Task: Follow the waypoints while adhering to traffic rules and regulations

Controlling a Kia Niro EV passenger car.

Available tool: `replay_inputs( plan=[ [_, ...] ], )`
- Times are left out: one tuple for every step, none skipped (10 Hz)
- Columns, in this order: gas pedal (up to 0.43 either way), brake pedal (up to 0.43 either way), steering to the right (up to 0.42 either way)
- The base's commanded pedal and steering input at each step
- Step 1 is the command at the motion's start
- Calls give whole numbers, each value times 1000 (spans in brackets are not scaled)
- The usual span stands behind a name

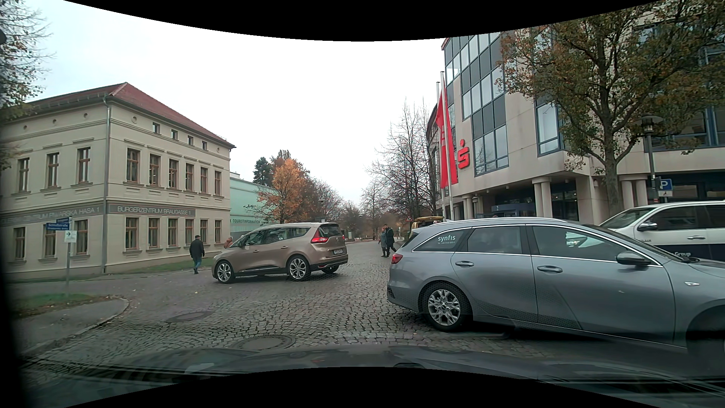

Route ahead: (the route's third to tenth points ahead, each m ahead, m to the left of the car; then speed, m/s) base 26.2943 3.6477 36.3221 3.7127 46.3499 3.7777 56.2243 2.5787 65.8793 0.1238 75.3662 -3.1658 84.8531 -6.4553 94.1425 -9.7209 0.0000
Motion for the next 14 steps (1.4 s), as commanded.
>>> replay_inputs(
  plan=[
    [0,415,26],
    [0,421,26],
    [0,421,26],
    [0,421,26],
    [0,421,26],
    [0,421,26],
    [0,415,26],
    [0,421,26],
    [0,421,26],
    [0,421,26],
    [0,421,26],
    [0,415,26],
    [0,421,26],
    [0,415,26]
  ],
)
